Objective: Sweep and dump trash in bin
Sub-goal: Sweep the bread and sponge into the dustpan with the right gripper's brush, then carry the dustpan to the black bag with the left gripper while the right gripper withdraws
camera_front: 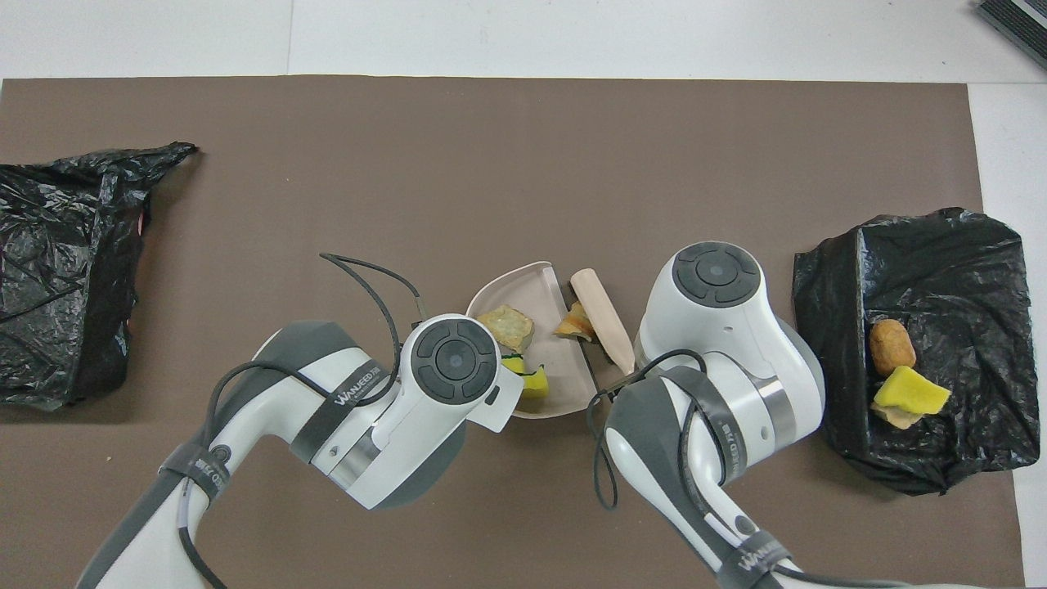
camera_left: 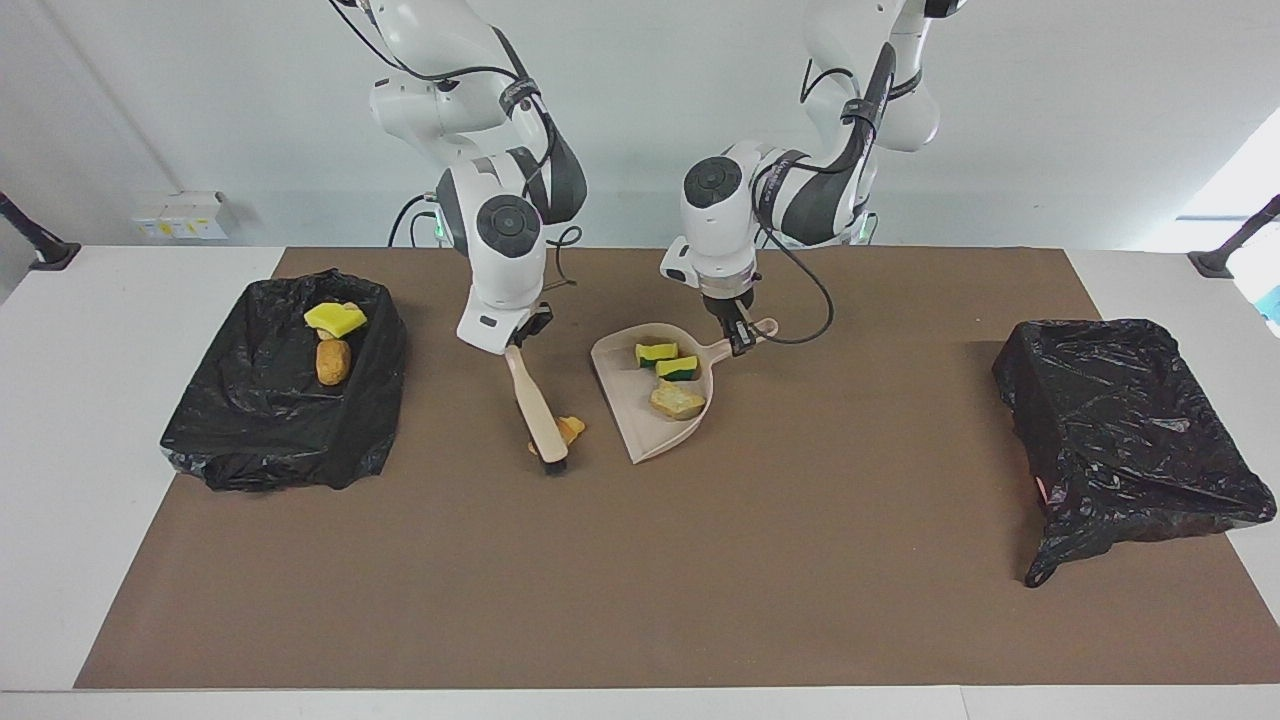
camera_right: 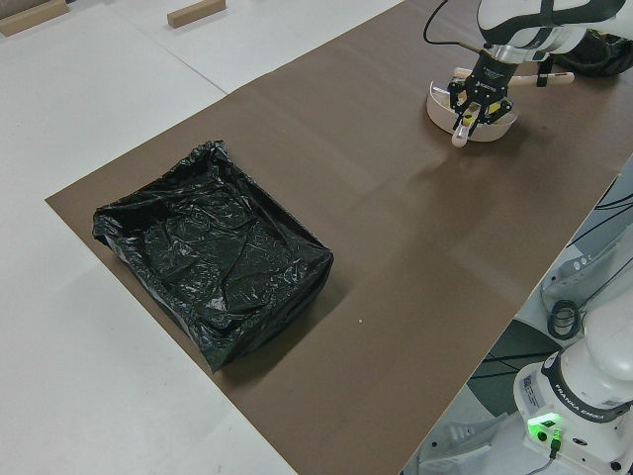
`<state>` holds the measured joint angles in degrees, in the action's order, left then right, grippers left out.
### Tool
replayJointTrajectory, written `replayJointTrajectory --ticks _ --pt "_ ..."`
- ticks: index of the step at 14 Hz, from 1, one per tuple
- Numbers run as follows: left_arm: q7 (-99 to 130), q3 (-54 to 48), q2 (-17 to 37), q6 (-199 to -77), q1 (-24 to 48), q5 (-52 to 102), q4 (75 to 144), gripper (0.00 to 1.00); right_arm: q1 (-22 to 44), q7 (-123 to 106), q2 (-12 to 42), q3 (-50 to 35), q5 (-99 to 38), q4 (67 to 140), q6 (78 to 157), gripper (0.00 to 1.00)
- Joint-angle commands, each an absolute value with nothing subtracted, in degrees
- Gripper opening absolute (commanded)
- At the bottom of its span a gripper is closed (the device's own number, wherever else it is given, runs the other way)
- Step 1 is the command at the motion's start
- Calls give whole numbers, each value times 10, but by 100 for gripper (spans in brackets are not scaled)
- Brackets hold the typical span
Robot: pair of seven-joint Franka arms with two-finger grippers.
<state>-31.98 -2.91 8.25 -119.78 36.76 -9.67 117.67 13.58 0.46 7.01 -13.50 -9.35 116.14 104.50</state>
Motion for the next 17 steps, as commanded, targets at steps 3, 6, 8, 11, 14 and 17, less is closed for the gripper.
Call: replayJointTrajectory --ticks 3,6,8,11,14,17 --pt "-373 -26 78 -1267 354 -91 1205 0 126 19 24 -132 -155 1148 999 0" --pt "-399 -26 85 -1265 329 -90 1197 0 109 69 -10 -130 -145 1148 980 0" --pt "-419 -27 84 -1258 302 -87 1184 0 109 127 -32 -129 -142 1148 973 0" --pt "-467 -24 96 -1220 276 -85 1143 0 124 199 -72 -136 -140 1164 948 0" --pt "-535 -24 103 -1170 214 -78 1094 0 192 252 -127 -137 -148 1223 961 0" --pt "-639 -25 100 -1137 140 -44 1052 0 265 285 -167 -137 -150 1290 995 0"
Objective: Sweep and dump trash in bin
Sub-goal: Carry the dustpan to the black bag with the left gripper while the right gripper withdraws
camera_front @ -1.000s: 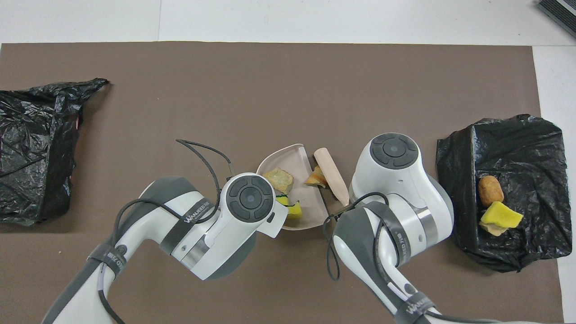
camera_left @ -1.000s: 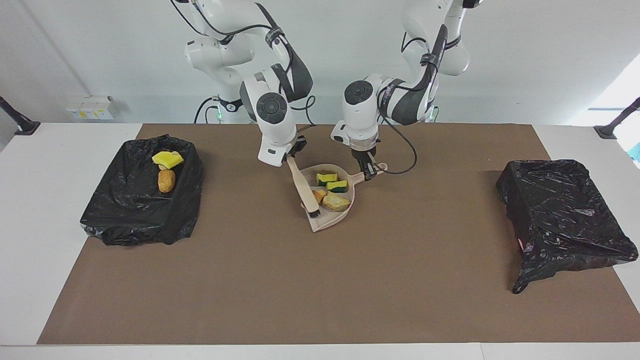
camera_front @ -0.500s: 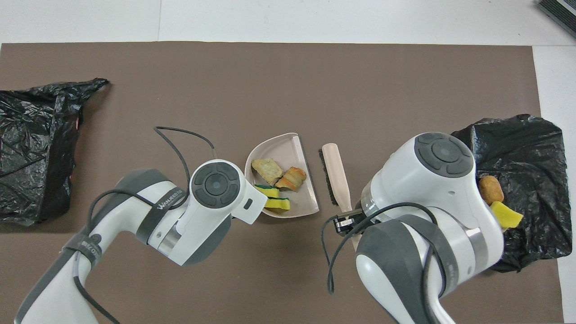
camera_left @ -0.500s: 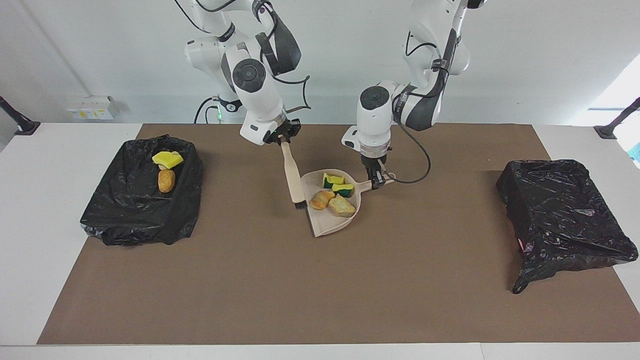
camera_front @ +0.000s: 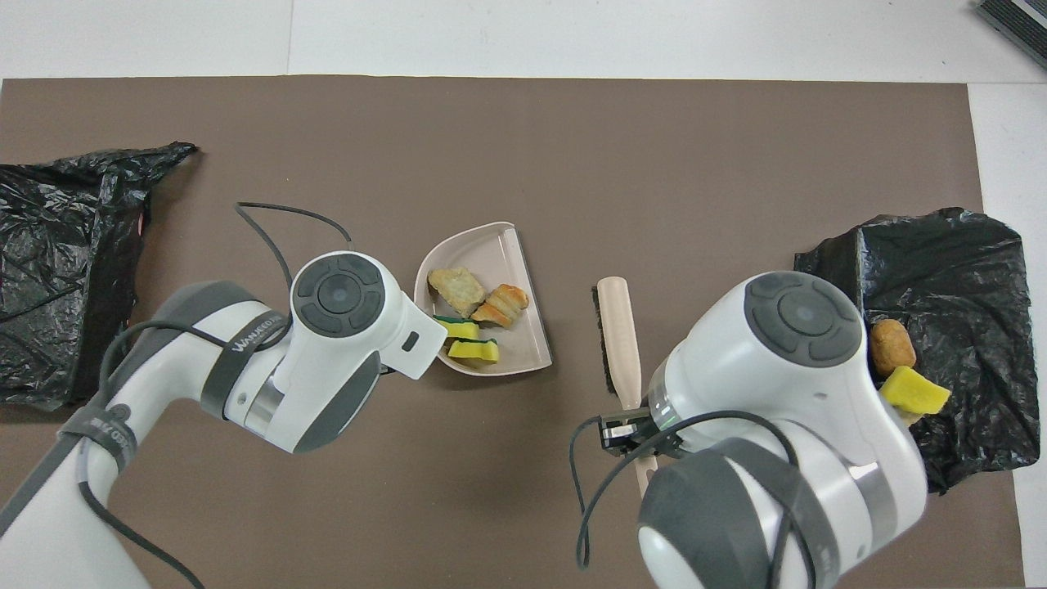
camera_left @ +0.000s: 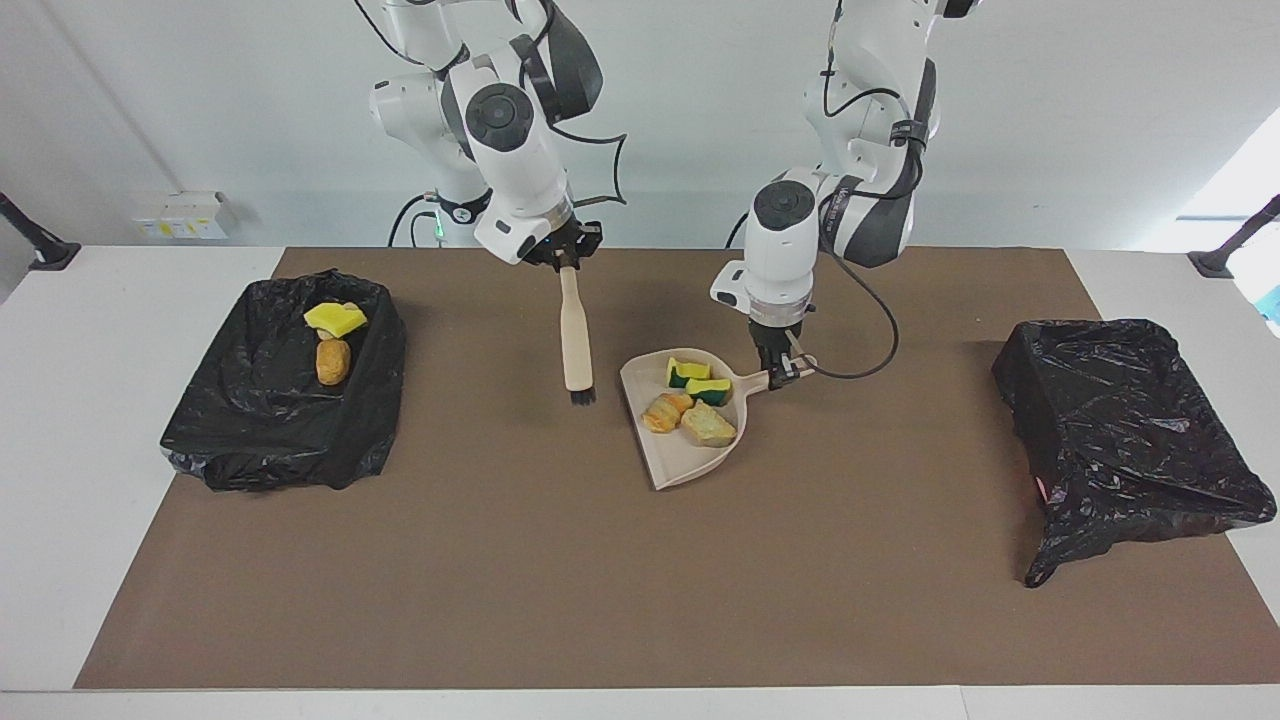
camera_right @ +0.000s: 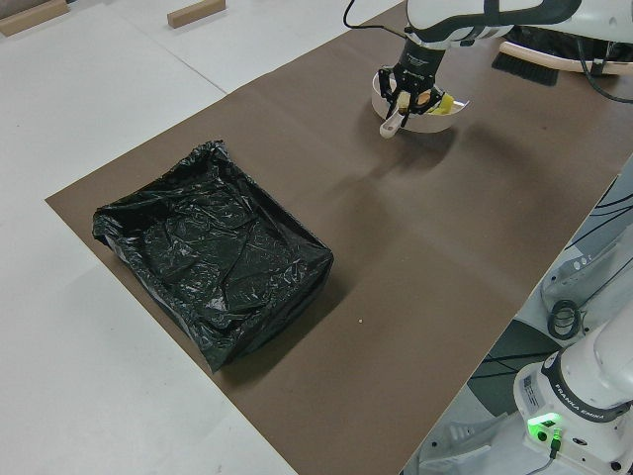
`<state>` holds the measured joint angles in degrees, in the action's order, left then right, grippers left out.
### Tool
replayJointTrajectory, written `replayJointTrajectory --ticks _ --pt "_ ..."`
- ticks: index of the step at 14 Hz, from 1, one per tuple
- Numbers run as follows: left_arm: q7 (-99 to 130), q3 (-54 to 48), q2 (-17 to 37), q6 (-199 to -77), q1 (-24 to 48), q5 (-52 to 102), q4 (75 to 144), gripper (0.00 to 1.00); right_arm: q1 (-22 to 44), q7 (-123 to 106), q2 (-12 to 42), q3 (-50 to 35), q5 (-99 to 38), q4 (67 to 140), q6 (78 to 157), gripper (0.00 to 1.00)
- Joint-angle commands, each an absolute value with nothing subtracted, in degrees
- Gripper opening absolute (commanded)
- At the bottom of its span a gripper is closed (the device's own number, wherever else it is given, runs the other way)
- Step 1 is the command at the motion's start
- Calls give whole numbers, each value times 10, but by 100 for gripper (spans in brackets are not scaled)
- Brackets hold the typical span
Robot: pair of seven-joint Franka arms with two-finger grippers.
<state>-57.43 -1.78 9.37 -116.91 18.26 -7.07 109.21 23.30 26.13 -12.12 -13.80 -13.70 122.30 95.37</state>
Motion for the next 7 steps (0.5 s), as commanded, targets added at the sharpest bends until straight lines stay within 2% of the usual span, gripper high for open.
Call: replayJointTrajectory --ticks 1,7 --pt "-667 -24 100 -1123 120 -34 1036 0 288 302 -167 -137 -151 1308 1018 0" --pt "-857 -22 102 -1046 -16 -11 927 0 344 393 -140 -138 -171 1353 1117 0"
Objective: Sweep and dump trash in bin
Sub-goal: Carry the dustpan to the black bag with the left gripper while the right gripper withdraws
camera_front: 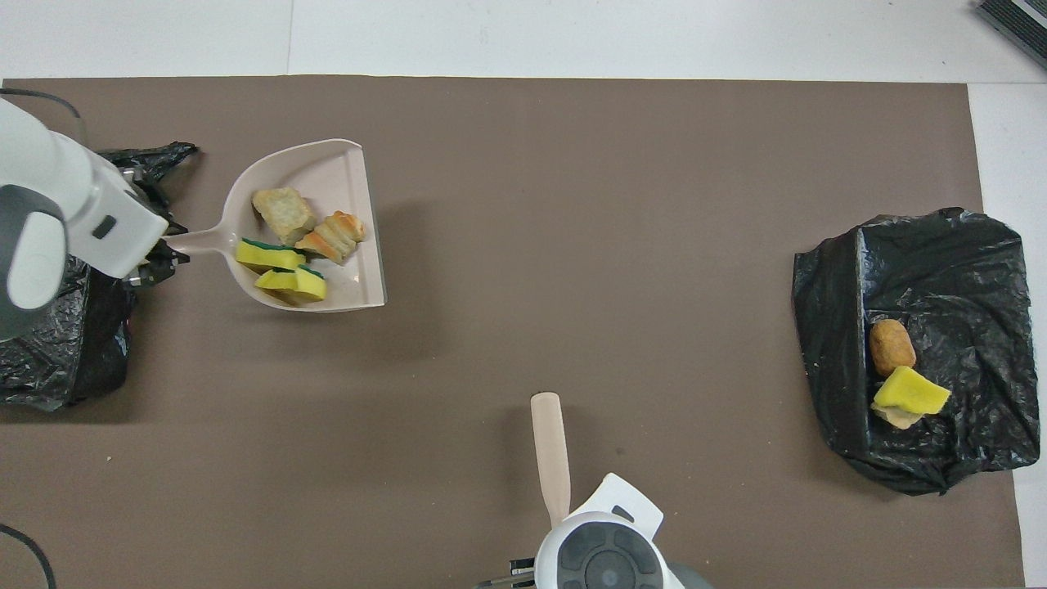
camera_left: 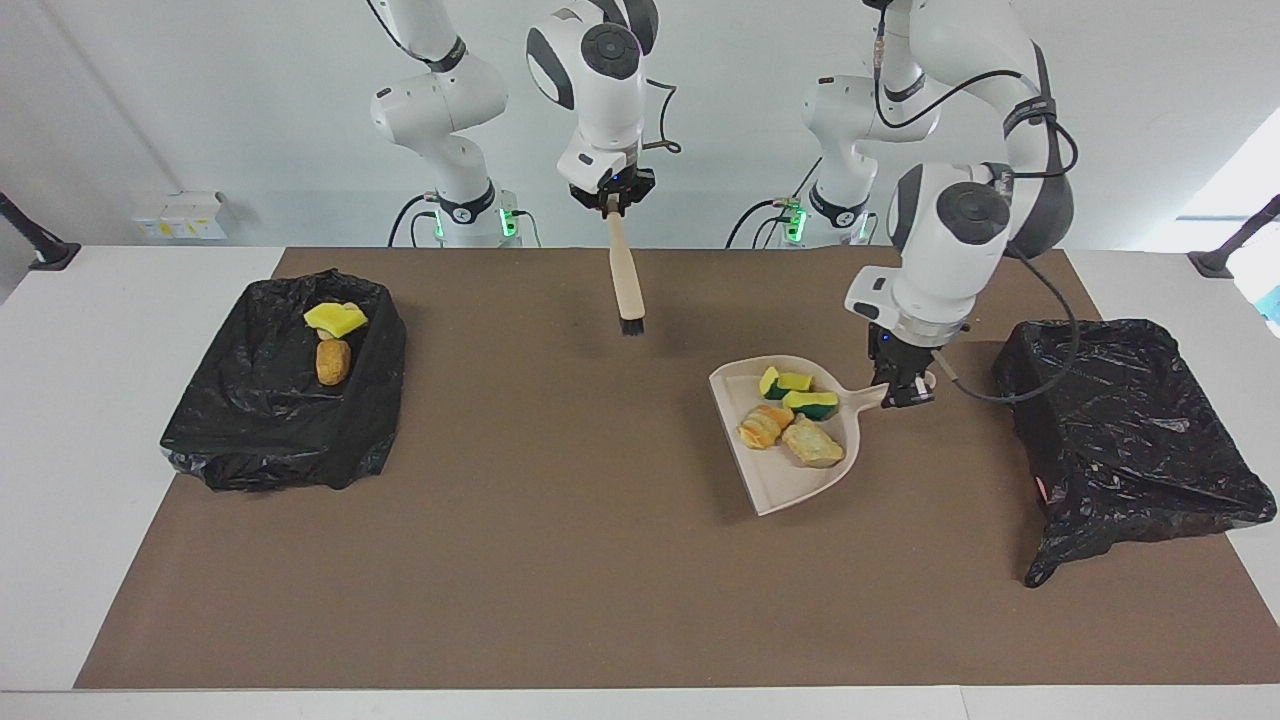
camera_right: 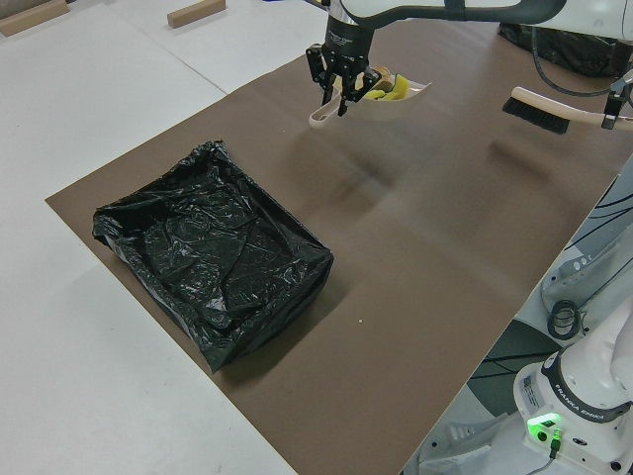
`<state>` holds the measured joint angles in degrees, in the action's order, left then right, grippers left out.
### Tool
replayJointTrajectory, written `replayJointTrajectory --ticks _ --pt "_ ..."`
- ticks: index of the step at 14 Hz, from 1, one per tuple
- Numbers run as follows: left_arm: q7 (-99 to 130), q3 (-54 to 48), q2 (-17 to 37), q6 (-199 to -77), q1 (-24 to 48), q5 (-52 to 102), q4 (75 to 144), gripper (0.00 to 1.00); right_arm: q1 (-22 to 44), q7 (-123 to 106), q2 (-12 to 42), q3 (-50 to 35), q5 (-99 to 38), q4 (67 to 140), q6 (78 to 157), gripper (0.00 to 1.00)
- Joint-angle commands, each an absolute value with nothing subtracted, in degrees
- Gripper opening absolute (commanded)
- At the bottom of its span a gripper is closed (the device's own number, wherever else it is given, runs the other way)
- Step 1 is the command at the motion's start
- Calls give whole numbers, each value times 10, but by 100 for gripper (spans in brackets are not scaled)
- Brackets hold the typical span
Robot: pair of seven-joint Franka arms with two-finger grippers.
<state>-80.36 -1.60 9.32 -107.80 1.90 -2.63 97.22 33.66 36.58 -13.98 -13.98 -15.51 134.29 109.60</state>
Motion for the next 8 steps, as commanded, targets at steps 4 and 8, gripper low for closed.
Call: replayJointTrajectory --ticks 4,8 --pt "-972 -21 105 -1034 -110 -17 906 0 373 406 -116 -138 -185 1356 1163 0" --pt "-1097 -18 127 -1010 -206 -44 854 0 397 431 -86 -138 -185 1355 1201 0"
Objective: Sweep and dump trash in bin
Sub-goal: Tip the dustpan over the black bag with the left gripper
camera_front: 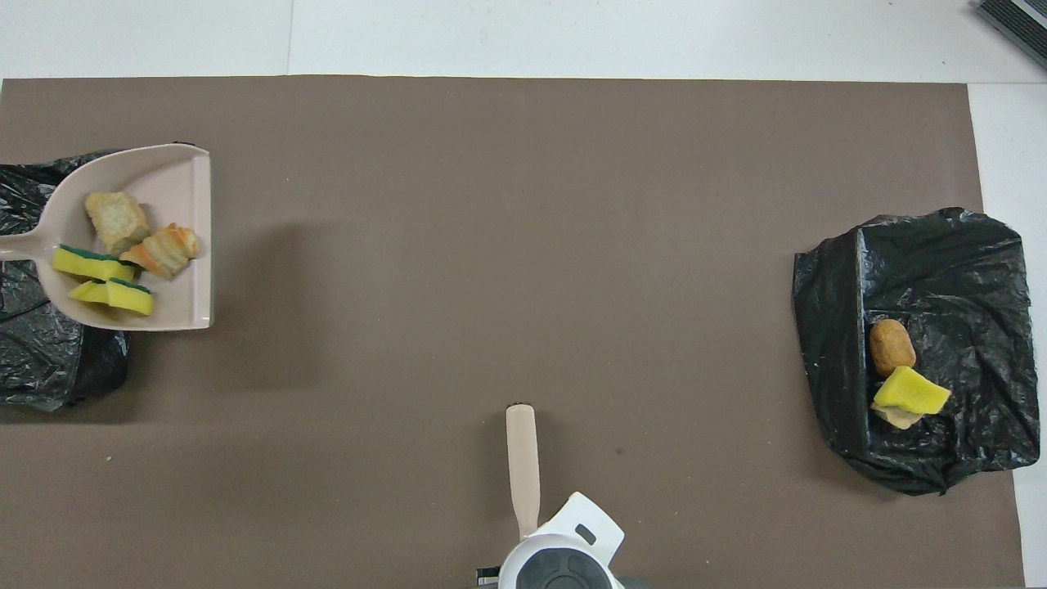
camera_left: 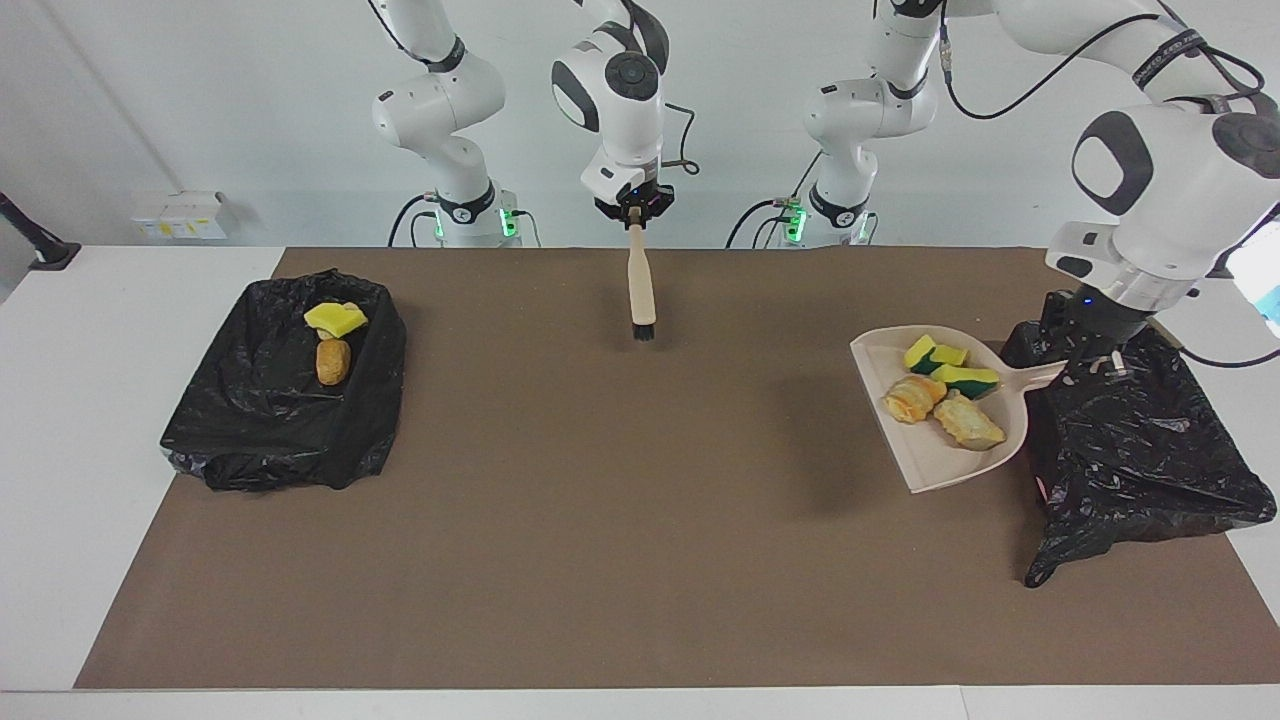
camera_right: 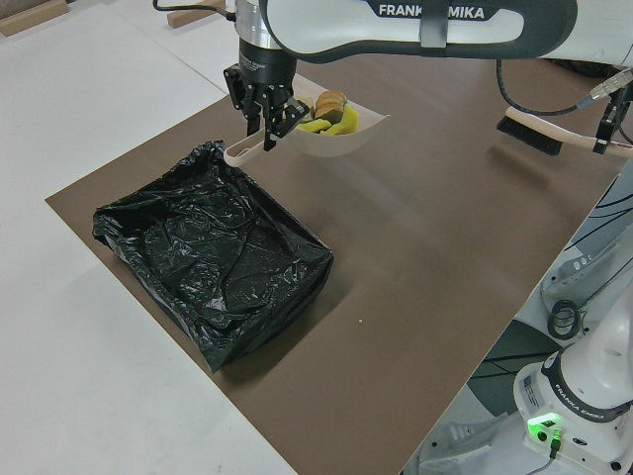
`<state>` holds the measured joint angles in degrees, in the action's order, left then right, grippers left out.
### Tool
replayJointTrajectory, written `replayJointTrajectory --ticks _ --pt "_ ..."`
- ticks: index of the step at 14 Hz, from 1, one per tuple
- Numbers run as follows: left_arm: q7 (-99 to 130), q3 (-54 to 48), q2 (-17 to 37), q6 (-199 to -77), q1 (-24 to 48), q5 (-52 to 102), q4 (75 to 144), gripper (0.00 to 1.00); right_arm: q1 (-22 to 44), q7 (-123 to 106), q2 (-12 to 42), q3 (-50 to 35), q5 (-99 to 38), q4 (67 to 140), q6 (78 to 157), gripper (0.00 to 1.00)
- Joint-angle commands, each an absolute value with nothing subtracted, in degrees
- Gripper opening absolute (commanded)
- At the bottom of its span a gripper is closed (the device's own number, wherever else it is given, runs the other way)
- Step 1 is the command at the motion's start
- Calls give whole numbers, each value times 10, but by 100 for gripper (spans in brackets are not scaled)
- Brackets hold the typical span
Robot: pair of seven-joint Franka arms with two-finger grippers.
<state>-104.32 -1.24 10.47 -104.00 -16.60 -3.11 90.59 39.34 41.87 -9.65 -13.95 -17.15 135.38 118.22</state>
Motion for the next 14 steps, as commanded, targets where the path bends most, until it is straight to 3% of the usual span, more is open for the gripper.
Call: replayJointTrajectory --ticks 1,6,7,9,10,14 --pt "-1111 -18 135 -1009 -232 -46 838 0 398 434 -80 -138 -185 1356 1213 0" --pt "-1129 -12 148 -1083 -268 -155 811 0 413 447 -53 -137 -185 1357 1240 4" --pt "-1126 -11 145 -1116 -268 -189 823 0 413 447 -51 -137 -185 1358 1240 20" --pt "-1094 -11 137 -1154 -258 -246 862 0 412 448 -46 -136 -185 1356 1241 90" --pt "-1072 -11 135 -1159 -256 -282 868 0 412 447 -42 -136 -184 1349 1242 100" --pt "-955 -12 87 -1210 -212 -454 959 0 351 442 -34 -132 -173 1284 1236 100"
